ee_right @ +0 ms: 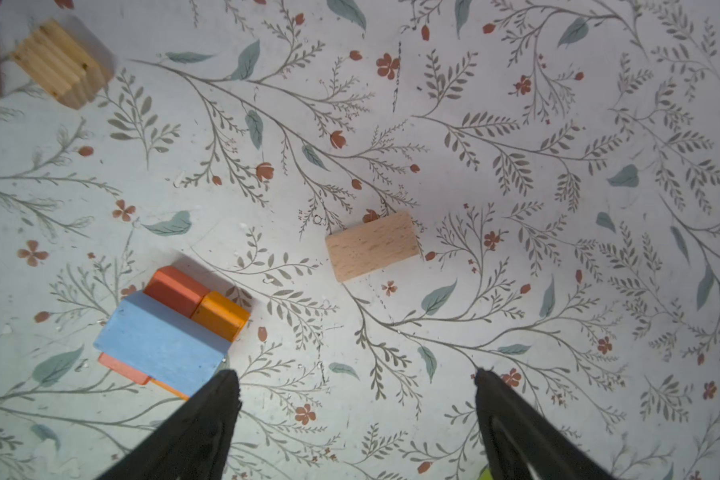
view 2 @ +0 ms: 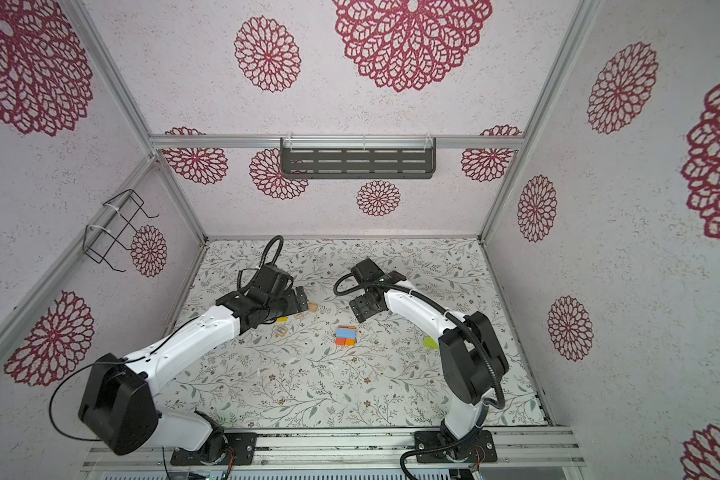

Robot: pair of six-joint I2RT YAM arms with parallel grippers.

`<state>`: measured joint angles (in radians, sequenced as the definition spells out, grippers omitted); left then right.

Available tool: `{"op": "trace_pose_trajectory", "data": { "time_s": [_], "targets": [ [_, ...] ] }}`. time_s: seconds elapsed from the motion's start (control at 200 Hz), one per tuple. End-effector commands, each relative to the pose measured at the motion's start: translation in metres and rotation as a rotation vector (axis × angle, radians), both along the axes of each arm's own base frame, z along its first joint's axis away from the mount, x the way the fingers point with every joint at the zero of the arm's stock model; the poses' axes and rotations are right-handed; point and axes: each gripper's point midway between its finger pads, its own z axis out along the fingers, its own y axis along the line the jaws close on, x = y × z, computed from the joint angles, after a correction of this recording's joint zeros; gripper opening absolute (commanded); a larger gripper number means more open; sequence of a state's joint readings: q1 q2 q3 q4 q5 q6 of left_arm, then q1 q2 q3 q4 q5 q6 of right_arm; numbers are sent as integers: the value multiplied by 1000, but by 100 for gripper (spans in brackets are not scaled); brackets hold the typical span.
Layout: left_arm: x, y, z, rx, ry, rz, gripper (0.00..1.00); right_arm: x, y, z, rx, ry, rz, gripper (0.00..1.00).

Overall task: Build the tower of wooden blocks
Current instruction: 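Move the right gripper to the wooden plank and grasp it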

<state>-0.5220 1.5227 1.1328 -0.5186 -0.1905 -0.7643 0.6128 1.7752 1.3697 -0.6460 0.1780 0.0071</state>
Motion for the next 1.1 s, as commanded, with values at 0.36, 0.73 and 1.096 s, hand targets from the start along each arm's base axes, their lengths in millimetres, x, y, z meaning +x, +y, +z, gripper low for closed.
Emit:
{"op": "trace_pose_trajectory", "data": {
  "time_s": [0.36, 0.73, 1.096],
  "targets": [
    [61, -11, -26, -17, 12, -9, 98, 36, 4, -49, 13, 96, 121, 84],
    [72, -11, -48, -34, 45, -5, 98, 57, -4, -64, 26, 144, 111, 80],
    [80, -16, -51, -48, 45, -5, 98, 57, -5, -71, 31, 188, 111, 66]
  ]
}}
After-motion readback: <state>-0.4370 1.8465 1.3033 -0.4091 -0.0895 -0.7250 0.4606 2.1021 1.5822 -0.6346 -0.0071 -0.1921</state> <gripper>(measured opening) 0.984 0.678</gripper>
